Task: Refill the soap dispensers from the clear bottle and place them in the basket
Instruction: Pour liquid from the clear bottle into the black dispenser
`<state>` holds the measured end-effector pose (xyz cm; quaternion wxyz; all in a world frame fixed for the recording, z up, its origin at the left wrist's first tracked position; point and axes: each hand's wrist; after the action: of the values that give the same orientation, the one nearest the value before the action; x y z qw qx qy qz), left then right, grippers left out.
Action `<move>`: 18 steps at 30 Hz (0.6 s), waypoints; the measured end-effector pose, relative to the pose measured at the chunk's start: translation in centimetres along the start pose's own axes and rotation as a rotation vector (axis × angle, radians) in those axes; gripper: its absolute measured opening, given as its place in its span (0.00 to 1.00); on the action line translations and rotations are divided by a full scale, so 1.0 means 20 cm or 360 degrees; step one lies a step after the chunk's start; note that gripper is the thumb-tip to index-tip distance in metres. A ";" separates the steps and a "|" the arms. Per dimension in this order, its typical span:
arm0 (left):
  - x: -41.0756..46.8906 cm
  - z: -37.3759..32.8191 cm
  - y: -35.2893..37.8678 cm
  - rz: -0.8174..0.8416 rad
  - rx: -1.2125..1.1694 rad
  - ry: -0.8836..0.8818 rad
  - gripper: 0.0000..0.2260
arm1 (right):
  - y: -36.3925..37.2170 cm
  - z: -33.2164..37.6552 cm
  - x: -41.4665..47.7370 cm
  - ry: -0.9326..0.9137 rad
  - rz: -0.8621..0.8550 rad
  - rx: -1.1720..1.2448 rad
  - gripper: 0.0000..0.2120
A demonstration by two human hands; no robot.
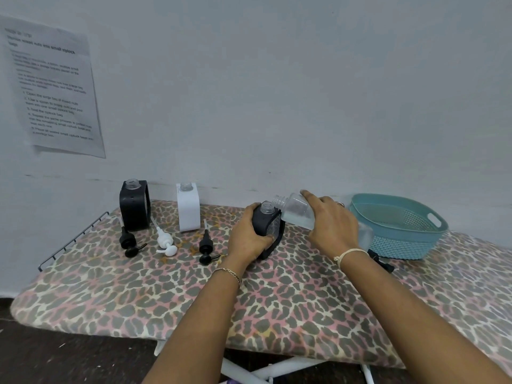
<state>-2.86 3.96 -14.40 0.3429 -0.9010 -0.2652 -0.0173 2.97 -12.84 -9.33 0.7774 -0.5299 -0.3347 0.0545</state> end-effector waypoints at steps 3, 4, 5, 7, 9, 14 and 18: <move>0.00 0.00 0.00 -0.0003 -0.0015 0.0007 0.35 | 0.00 0.00 0.00 -0.0003 -0.0003 -0.0004 0.40; -0.01 0.00 0.00 -0.0004 -0.0020 0.0012 0.35 | 0.00 0.00 0.00 -0.0005 -0.0005 -0.0009 0.39; -0.01 0.00 0.00 -0.0003 -0.0023 0.0018 0.35 | -0.01 0.00 0.01 -0.0008 -0.0007 -0.0013 0.39; -0.01 0.00 0.00 0.0004 -0.0026 0.0024 0.35 | -0.01 0.00 0.01 -0.0015 -0.0007 -0.0031 0.39; -0.01 0.00 -0.01 0.0009 -0.0029 0.0026 0.35 | -0.01 0.00 0.01 -0.0024 -0.0009 -0.0049 0.39; -0.01 0.00 0.00 0.0014 -0.0026 0.0025 0.35 | -0.02 0.00 0.01 -0.0039 -0.0013 -0.0049 0.39; 0.00 0.01 0.00 0.0021 -0.0047 0.0013 0.36 | -0.02 0.00 0.02 -0.0047 -0.0019 -0.0076 0.39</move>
<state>-3.00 4.14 -14.57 0.3308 -0.9075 -0.2577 -0.0226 3.12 -12.79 -8.90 0.7597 -0.5454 -0.3505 0.0497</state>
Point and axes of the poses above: each hand's wrist, its own x-axis towards the middle knuckle, its own y-axis out of the palm, z = x × y, and after that the axes turned 11 degrees about x, right-handed
